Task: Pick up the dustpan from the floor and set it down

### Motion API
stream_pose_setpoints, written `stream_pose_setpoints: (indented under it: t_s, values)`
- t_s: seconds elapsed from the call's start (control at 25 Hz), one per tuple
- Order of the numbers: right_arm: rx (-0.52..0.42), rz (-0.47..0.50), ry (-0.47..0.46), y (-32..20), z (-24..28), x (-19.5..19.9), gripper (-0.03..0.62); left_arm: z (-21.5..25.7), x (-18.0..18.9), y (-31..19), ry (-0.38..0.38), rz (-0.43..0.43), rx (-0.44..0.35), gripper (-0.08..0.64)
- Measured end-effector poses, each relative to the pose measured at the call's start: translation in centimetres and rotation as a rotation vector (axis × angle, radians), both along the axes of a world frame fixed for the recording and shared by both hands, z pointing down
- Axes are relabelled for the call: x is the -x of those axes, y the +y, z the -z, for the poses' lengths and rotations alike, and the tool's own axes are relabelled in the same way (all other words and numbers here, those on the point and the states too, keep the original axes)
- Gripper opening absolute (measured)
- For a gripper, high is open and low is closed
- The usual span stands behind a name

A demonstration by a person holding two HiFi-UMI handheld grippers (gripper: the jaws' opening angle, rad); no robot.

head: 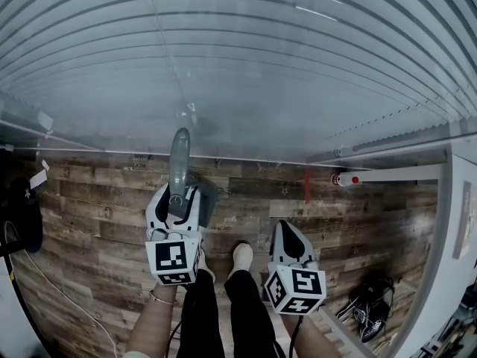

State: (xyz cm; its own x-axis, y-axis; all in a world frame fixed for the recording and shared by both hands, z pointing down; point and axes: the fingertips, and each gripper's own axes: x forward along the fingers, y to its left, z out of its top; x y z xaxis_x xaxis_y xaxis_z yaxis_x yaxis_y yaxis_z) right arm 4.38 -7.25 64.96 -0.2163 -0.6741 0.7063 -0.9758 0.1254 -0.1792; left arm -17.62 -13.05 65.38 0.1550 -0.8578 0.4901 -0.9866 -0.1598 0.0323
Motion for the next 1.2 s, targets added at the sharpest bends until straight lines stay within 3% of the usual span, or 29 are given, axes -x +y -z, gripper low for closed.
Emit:
stream_pose_setpoints:
  t_s: [0.24, 0.56, 1.2]
  values:
    - [0.008, 0.004, -0.006, 0.2, -0.2, 0.0, 0.032, 0.4, -0.1, -1.0, -0.014, 0.003, -0.009, 0.152]
    - [0.008, -0.015, -0.011, 0.2, -0.2, -0.4, 0.032, 0.6, -0.1, -1.5, -0.034, 0.019, -0.015, 0.104]
    - [0.009, -0.021, -0.017, 0.6, 0.0, -0.4, 0.032, 1.0, -0.5, -0.4, -0.051, 0.002, -0.039, 0.097]
